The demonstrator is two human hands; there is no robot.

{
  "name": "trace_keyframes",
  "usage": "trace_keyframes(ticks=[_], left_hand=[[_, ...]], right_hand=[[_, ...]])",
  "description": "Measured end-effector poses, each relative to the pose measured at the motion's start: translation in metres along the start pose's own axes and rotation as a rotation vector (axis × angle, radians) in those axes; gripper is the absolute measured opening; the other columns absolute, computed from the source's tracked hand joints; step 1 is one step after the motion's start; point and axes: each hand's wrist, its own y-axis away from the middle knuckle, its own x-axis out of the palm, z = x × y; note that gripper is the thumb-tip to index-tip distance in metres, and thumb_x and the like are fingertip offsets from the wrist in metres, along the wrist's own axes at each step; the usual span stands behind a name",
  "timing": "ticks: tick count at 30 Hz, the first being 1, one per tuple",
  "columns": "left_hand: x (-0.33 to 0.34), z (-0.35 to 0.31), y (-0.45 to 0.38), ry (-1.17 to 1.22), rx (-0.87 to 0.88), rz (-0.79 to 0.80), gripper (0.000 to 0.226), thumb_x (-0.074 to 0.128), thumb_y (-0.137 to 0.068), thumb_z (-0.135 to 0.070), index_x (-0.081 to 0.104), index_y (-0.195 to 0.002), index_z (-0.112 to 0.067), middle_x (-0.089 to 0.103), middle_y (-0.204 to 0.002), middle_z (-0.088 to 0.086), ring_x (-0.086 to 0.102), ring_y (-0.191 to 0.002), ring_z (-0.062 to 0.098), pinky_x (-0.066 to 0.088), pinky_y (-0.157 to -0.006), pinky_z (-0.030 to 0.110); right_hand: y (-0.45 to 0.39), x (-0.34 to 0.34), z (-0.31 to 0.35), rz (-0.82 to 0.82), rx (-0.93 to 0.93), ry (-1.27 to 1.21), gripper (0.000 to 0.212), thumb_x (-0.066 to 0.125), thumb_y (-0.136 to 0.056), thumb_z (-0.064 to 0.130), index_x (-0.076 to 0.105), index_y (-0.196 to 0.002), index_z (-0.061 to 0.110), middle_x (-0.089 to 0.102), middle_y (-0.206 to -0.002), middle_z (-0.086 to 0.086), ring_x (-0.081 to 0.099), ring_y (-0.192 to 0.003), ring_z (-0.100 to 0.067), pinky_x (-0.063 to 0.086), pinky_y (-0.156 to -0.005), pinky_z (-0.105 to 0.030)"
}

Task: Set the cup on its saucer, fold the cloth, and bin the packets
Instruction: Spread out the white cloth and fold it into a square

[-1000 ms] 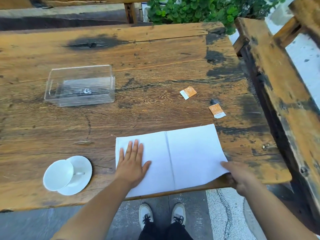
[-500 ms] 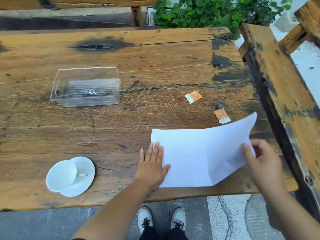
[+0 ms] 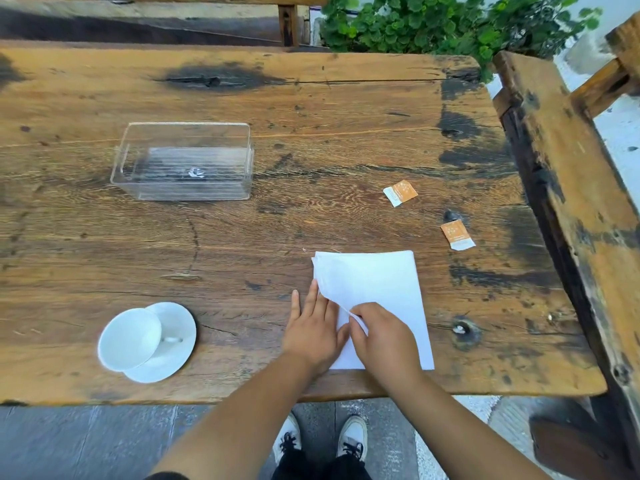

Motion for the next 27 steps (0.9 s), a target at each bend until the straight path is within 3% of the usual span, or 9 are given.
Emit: trace_keyframes(ticks=[2, 7, 11, 14, 16, 18, 23, 25, 27], left_hand=[[-0.002, 0.005, 0.003, 0.036, 0.023, 0.0, 0.076, 0.001, -0.089, -0.058, 0.016, -0.146, -0.01, 0.015, -0.158, 0.007, -0.02, -0.142, 0.021, -0.017, -0.113, 0.049], [-0.003, 0.022, 0.02, 0.04, 0.099, 0.029, 0.07, -0.002, -0.091, -0.057, -0.009, -0.147, -0.016, -0.013, -0.158, 0.003, -0.025, -0.14, 0.016, -0.018, -0.113, 0.037], [-0.013, 0.034, 0.029, 0.224, 0.117, -0.011, 0.055, 0.026, -0.098, -0.03, 0.009, -0.149, -0.017, 0.005, -0.159, 0.001, -0.008, -0.144, 0.013, -0.01, -0.115, 0.028], [-0.024, 0.048, 0.043, 0.483, -0.064, -0.135, 0.056, 0.037, -0.091, -0.006, 0.03, -0.145, -0.015, 0.023, -0.155, -0.001, 0.015, -0.144, 0.013, 0.008, -0.116, 0.024], [-0.032, 0.053, 0.052, 0.563, -0.224, -0.245, 0.051, 0.039, -0.09, -0.003, 0.041, -0.14, -0.015, 0.033, -0.152, -0.002, 0.027, -0.14, 0.013, 0.017, -0.113, 0.023], [-0.04, 0.048, 0.059, 0.58, -0.278, -0.319, 0.046, 0.041, -0.091, -0.005, 0.047, -0.135, -0.015, 0.038, -0.149, -0.003, 0.035, -0.136, 0.015, 0.023, -0.11, 0.024], [-0.031, -0.011, 0.081, 0.425, 0.014, -0.176, 0.046, 0.042, -0.088, -0.019, 0.046, -0.134, -0.02, 0.038, -0.15, 0.001, 0.038, -0.134, 0.018, 0.03, -0.107, 0.028], [-0.02, -0.036, 0.082, 0.274, 0.173, -0.075, 0.049, 0.042, -0.087, -0.03, 0.046, -0.134, -0.02, 0.042, -0.147, 0.004, 0.043, -0.132, 0.022, 0.041, -0.103, 0.039], [-0.013, -0.043, 0.07, 0.113, 0.234, 0.023, 0.051, 0.036, -0.09, -0.038, 0.04, -0.139, -0.023, 0.039, -0.149, 0.002, 0.037, -0.136, 0.024, 0.036, -0.107, 0.044]], right_hand=[[-0.001, 0.002, 0.0, -0.028, -0.003, -0.001, 0.013, 0.059, -0.088, 0.022, 0.067, -0.098, 0.016, 0.071, -0.096, 0.0, 0.066, -0.086, -0.025, 0.049, -0.068, -0.033], [-0.001, 0.006, 0.004, -0.135, -0.016, -0.019, 0.007, 0.066, -0.085, 0.015, 0.067, -0.092, 0.015, 0.071, -0.087, -0.001, 0.067, -0.074, -0.024, 0.05, -0.059, -0.031], [0.004, 0.02, 0.009, -0.086, -0.064, 0.032, 0.012, 0.068, -0.083, 0.018, 0.068, -0.095, 0.016, 0.072, -0.087, 0.0, 0.068, -0.077, -0.023, 0.052, -0.058, -0.03], [0.009, 0.034, 0.008, 0.172, -0.078, 0.084, 0.042, 0.057, -0.088, 0.045, 0.059, -0.121, 0.018, 0.066, -0.115, 0.0, 0.06, -0.107, -0.021, 0.051, -0.081, -0.035], [0.013, 0.039, 0.006, 0.34, -0.139, 0.132, 0.064, 0.042, -0.088, 0.062, 0.048, -0.134, 0.019, 0.054, -0.135, 0.003, 0.046, -0.124, -0.018, 0.039, -0.1, -0.031], [0.017, 0.035, 0.004, 0.381, -0.21, 0.033, 0.063, 0.037, -0.09, 0.061, 0.05, -0.134, 0.018, 0.052, -0.139, 0.003, 0.043, -0.128, -0.017, 0.033, -0.106, -0.029], [-0.006, 0.004, -0.046, 0.063, -0.279, 0.017, 0.022, 0.062, -0.086, 0.014, 0.069, -0.106, 0.01, 0.069, -0.117, -0.007, 0.06, -0.113, -0.027, 0.048, -0.098, -0.046], [-0.027, -0.009, -0.07, 0.137, -0.267, 0.181, 0.03, 0.058, -0.089, 0.016, 0.064, -0.118, 0.014, 0.058, -0.135, -0.005, 0.046, -0.131, -0.027, 0.035, -0.109, -0.045], [-0.044, -0.018, -0.091, 0.276, -0.256, 0.324, 0.039, 0.045, -0.096, 0.027, 0.05, -0.134, 0.022, 0.037, -0.151, 0.004, 0.026, -0.143, -0.018, 0.018, -0.115, -0.042]])
